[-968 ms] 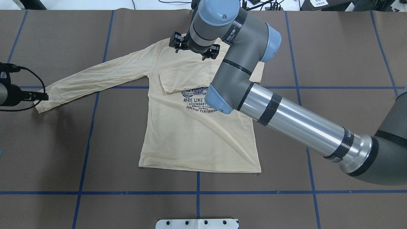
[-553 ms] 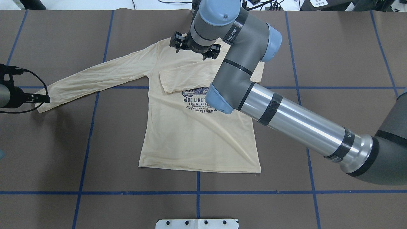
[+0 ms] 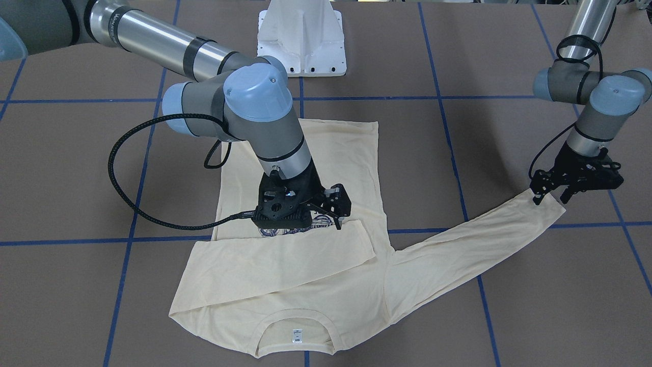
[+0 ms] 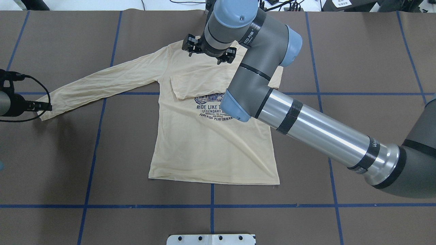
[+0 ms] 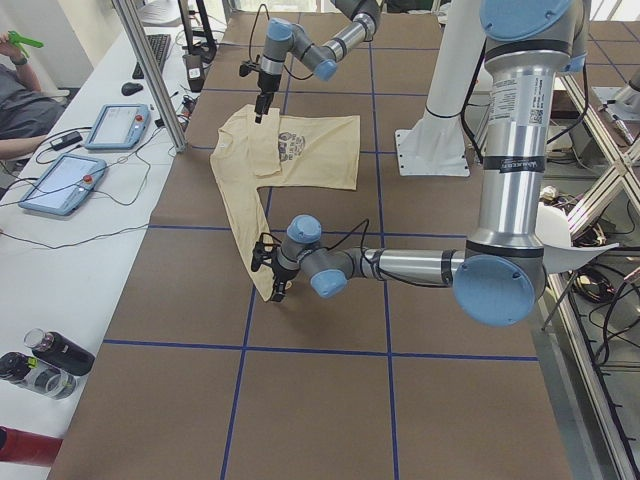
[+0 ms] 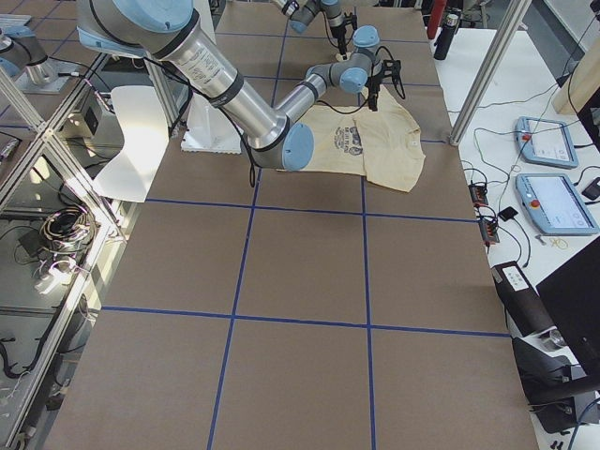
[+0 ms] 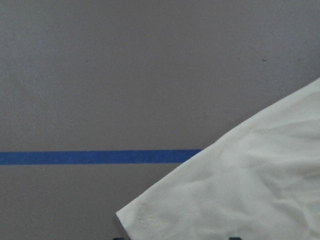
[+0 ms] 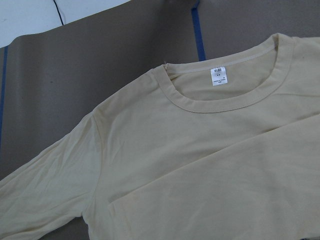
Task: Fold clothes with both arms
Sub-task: 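Lay the sleeve near the collar with right gripper while left approaches other cuff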
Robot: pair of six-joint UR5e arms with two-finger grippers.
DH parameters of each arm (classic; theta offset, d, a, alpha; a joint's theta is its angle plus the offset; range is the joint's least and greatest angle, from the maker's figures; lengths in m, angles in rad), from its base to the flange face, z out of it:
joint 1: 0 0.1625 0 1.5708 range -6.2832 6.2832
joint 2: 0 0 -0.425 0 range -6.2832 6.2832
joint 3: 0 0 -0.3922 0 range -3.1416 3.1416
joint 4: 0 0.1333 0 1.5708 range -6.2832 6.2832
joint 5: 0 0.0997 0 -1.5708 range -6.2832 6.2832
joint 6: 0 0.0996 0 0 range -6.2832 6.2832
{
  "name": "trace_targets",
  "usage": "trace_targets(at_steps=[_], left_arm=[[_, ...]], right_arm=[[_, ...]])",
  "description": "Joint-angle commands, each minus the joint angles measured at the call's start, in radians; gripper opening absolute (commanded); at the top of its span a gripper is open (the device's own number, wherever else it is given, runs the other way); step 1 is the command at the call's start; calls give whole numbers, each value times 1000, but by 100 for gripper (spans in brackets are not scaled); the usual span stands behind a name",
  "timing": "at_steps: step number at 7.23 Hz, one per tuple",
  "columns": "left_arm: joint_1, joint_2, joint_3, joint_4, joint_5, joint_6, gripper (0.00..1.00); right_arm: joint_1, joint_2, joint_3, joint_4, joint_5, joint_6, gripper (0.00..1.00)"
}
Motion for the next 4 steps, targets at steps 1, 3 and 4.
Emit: trace_targets(at_steps=[1, 3, 4], left_arm=[[0, 2, 1, 0, 0, 2, 75], [1, 4, 1, 0, -2, 2, 65], [1, 4, 1, 0, -2, 1, 51]], right_arm=[[2, 0, 0, 0, -2, 0, 100], [2, 0, 0, 0, 0, 0, 100], [2, 0, 0, 0, -2, 0, 100]])
